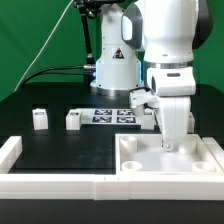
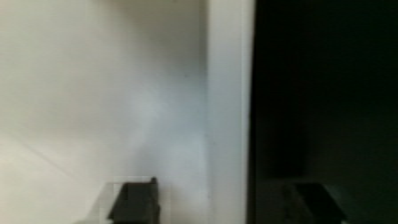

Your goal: Assemble one leg

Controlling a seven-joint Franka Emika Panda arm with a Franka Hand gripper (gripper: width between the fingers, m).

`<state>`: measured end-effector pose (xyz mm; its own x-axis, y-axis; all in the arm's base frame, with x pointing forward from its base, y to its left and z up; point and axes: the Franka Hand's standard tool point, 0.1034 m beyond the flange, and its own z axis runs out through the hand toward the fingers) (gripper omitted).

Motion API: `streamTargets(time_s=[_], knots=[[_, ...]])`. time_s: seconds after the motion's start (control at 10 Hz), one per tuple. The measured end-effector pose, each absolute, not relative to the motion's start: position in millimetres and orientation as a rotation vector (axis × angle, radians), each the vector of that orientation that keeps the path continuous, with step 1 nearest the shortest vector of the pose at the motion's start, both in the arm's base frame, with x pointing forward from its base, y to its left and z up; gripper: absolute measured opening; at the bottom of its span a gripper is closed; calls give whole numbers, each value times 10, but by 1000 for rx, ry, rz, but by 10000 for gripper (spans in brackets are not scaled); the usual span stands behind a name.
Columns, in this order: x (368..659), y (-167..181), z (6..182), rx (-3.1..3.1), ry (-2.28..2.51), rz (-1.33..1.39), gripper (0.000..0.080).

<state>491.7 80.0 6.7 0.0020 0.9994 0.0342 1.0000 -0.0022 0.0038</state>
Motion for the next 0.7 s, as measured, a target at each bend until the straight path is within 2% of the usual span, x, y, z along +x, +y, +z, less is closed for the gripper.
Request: streamTargets(time_s=[0.1, 0.2, 0.3, 0.5, 0.7], knots=[[4917, 799, 67, -2209, -2203, -42, 464], [4917, 798, 66, -2209, -2203, -42, 464], [4916, 798, 66, -2209, -2203, -41, 606], [4916, 797, 65, -2209, -2203, -41, 647], [4916, 796, 64, -2209, -2203, -41, 647]])
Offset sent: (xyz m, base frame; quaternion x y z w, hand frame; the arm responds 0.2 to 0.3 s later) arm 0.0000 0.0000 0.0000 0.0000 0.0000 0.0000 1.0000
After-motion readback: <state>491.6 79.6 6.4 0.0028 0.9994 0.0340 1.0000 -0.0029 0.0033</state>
